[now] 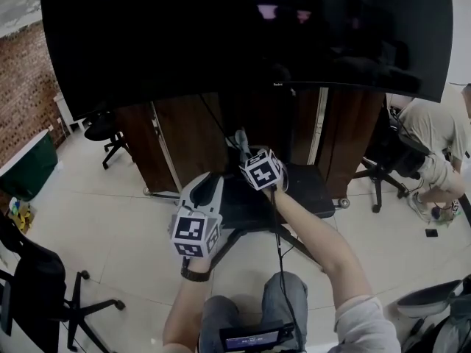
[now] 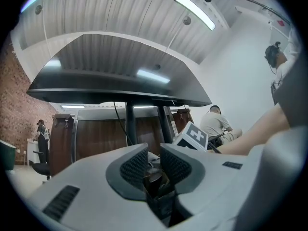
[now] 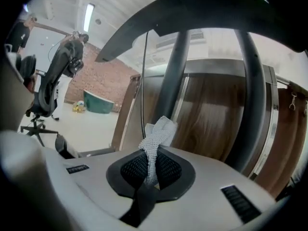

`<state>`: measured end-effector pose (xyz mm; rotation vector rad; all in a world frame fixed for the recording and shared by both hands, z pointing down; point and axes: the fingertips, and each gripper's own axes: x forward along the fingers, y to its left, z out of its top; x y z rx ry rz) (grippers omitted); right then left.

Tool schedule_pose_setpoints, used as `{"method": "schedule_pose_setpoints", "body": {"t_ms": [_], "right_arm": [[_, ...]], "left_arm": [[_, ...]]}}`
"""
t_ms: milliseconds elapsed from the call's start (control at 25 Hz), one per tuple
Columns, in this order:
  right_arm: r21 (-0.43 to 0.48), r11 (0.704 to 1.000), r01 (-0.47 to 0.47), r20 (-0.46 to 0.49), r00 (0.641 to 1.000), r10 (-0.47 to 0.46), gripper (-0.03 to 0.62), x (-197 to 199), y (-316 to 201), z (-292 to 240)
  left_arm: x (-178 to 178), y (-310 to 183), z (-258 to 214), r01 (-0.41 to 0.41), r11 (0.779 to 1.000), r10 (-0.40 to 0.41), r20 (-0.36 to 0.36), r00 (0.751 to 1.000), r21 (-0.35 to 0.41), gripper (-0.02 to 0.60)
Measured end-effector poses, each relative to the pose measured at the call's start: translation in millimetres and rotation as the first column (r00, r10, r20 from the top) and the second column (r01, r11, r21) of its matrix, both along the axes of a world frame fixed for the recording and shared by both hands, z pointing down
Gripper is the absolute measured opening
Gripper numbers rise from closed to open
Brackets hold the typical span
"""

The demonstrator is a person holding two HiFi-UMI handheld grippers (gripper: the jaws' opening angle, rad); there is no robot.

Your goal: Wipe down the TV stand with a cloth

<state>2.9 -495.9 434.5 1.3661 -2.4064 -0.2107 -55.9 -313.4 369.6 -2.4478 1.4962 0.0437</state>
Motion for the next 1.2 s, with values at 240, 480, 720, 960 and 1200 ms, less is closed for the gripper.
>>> {"method": "schedule_pose_setpoints", "body": {"t_ms": [240,480,720,960,1200], "right_arm": [[0.113,0.993,-0.029,0.074,0.997,0.020,0.025,48,7,-37],[0.396,0.876,-0.275,0.276,0.946,0.172,0.025,152,11,-175],[0.094,0.962,-0.256,0.142,0.960,0.241,0.025,172,1,-30],[0.054,0.984,-0.167,0.076,0.984,0.163,0.025,135,39,36],[0.151,0.980,0.129,0.141,0.979,-0.150,0.025,8,77,-77]], "left_arm": [[23,5,5,-0.055,0.998,0.055,0.011,0.998,-0.006,0.098],[19,8,8,-0.080,0.997,0.080,0.008,0.997,-0.005,0.091],[13,4,17,-0.104,0.994,0.103,-0.025,0.994,-0.020,0.091],[6,4,42,-0.118,0.991,0.117,-0.032,0.993,-0.058,0.087],[-27,3,46,-0.076,0.994,0.068,-0.106,0.992,-0.073,0.075]]}}
